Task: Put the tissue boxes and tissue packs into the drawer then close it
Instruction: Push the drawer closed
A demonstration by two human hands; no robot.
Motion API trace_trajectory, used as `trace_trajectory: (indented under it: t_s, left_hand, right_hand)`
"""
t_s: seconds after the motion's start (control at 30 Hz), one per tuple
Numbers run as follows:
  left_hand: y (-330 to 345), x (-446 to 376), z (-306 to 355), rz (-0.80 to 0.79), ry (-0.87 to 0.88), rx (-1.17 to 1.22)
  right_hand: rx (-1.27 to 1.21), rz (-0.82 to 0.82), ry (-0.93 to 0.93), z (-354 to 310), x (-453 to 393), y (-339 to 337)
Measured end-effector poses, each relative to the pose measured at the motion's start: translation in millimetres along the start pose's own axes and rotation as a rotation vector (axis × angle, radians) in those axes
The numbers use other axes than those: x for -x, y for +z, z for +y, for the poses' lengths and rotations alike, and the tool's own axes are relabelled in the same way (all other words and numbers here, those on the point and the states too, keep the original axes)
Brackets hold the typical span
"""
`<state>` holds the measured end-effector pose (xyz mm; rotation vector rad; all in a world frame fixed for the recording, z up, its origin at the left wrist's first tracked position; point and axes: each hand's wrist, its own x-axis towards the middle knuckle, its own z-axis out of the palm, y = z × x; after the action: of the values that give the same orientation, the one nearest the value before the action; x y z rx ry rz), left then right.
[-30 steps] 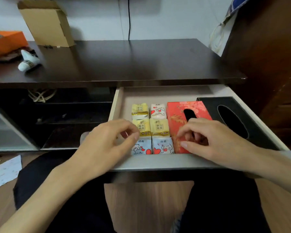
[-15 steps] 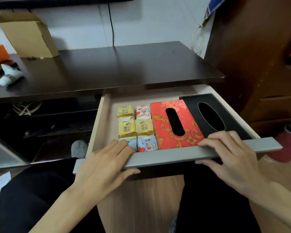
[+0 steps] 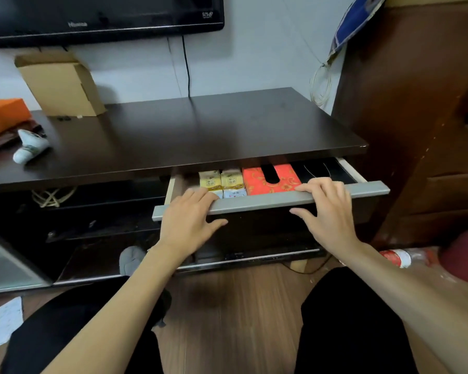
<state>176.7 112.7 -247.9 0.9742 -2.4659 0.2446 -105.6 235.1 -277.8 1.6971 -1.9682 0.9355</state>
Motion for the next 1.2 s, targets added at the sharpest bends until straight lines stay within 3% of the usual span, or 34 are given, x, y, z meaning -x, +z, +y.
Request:
trace_trajectory:
  t_s: [0.1,0.2,0.3,0.37,0.5,0.87,1.2]
  left_hand:
    - [1,-5,6,0.033,-0.107,0.042]
    - [-2,12,24,0.21,-0.296,0.388]
    - [-3,51,39,0.379,-0.438,0.605]
    - [-2,67,41,0.333,-0.561,0.669]
    - [6,64,32,0.109,-0.727,0.477]
    - [25,31,27,0.046,-0.739,0.556]
    - [62,-27,-5,-0.008,-0.735,0.48]
  right_hand:
    - [-0.134,-0.042,0.063,-11,-5,-5]
    - [-0.538,0.016,0.209,-9,6,-24]
    - [-0.554,0.03,0.376,10,32,-36]
    - [-0.441,-0.086,0.51,25,40,-37]
    - [-0.356,-0.215,0.704,28,34,-32]
    - [-0.434,-0.052,0.801,8,-1,23]
    - [-0.369,-0.093,0.774,30,-58,66]
